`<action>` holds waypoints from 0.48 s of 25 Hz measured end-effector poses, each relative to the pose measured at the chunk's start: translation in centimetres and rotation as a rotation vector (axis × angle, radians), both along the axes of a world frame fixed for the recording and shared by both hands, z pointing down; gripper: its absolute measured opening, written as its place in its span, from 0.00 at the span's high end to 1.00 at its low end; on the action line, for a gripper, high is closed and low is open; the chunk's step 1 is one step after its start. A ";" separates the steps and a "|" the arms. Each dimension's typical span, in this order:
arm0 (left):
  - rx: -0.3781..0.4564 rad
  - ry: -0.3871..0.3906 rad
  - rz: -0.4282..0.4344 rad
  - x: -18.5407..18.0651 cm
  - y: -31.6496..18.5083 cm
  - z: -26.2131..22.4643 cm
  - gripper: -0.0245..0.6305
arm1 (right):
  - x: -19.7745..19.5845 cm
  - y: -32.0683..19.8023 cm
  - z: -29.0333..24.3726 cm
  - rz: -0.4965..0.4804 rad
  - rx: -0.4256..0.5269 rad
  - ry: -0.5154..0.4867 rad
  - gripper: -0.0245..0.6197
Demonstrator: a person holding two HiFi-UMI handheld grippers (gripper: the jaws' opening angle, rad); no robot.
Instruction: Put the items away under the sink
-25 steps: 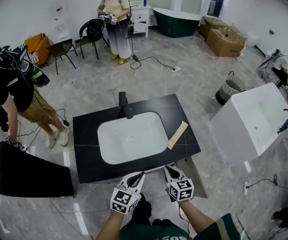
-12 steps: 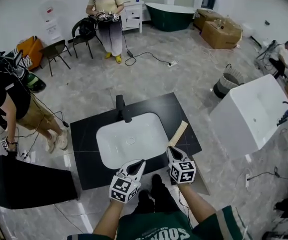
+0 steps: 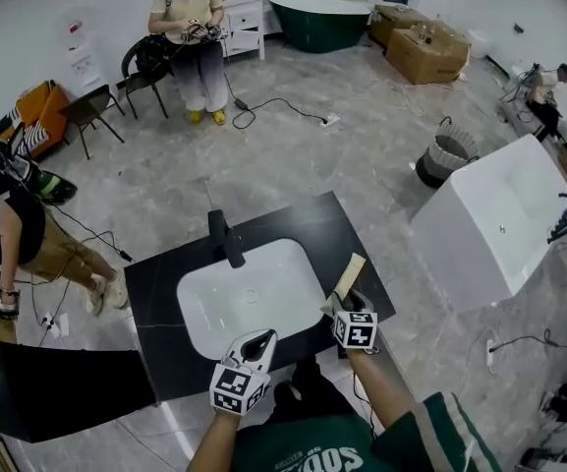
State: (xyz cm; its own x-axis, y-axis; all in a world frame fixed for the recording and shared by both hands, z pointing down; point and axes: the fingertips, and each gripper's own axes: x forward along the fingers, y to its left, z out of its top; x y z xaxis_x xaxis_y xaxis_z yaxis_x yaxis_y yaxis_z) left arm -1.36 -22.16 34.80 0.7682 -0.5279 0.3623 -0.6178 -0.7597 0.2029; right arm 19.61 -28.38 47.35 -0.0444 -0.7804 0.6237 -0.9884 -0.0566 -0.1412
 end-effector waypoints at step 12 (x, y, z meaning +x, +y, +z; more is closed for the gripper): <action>-0.052 -0.038 -0.067 -0.5 -4.3 2.3 0.95 | 3.7 -2.8 6.3 0.095 -0.216 0.029 0.70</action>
State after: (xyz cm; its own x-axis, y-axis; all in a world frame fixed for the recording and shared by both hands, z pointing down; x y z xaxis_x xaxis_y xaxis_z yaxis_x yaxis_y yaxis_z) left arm -1.85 -26.47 37.11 0.7168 -0.5579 0.4184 -0.6751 -0.7053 0.2162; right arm 23.32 -31.18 53.69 0.0429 -0.6282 0.7769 -0.9806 -0.1755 -0.0877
